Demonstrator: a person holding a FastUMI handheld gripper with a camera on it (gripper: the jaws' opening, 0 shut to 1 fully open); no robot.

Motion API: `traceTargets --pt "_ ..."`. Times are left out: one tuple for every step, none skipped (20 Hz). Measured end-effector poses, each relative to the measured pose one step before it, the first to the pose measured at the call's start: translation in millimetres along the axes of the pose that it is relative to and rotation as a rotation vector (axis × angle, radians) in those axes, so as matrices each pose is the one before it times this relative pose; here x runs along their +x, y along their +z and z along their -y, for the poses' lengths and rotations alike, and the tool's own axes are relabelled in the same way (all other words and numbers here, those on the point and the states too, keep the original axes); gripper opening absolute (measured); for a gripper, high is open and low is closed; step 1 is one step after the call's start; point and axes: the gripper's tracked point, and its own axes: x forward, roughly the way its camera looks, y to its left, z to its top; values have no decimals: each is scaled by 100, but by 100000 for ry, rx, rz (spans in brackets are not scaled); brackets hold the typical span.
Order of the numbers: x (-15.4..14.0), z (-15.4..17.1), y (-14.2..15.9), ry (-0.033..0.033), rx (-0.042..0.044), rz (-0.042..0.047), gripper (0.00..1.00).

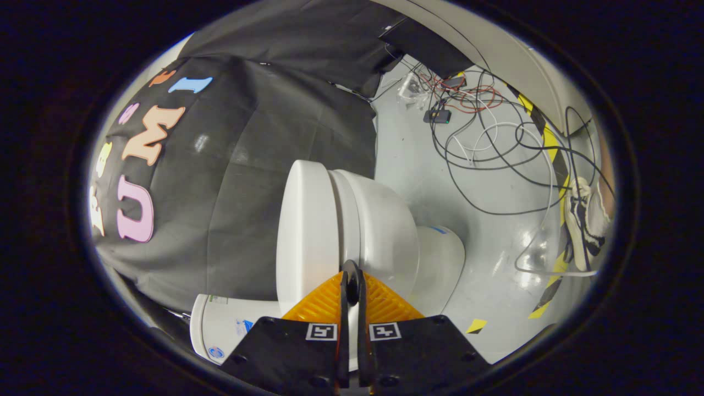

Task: Open the toilet lid.

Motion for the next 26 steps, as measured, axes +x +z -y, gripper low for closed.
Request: traceTargets --pt "-37 -98 17 -178 -1275 313 7" --pt "-156 -16 55 -435 -1614 -99 6" --pt "-81 -74 -20 -242 -2077 -68 5" --pt "-24 -144 1 -374 -2092 54 5" --pt "-74 -66 69 -26 -1524 52 4" --pt "-140 -106 104 416 -848 208 4" --pt "-135 -264 135 674 -805 523 4" --pt "-282 -483 71 838 -445 560 3" --pt "-311 -533 175 798 -787 620 3" --pt "-255 -559 65 641 -1522 474 3" --pt "-218 -398 167 392 -1719 319 2" --pt "-188 -294 104 57 -1957 -132 2" --pt "-182 -337 69 -76 -1980 88 2" --pt "-167 -269 167 -95 -1627 16 2" --pt "-269 -345 175 403 -1315 271 2" --pt "-223 -459 124 450 -1073 265 2" --pt "-61 -434 169 222 -1315 102 2" --pt "-259 -375 11 141 -1753 -26 2" --pt "-233 -329 145 120 -1996 8 2" --pt "-220 -331 90 172 -2028 -84 1" --pt "-236 -370 124 198 -1497 160 1" --pt "-182 -415 75 477 -1600 131 2" --pt "-229 -429 226 783 -1351 518 2" --pt "-211 -519 170 1160 -1307 654 2" --pt "-195 -560 268 1294 -1293 751 2" --pt "-158 -492 146 1085 -1757 548 1"
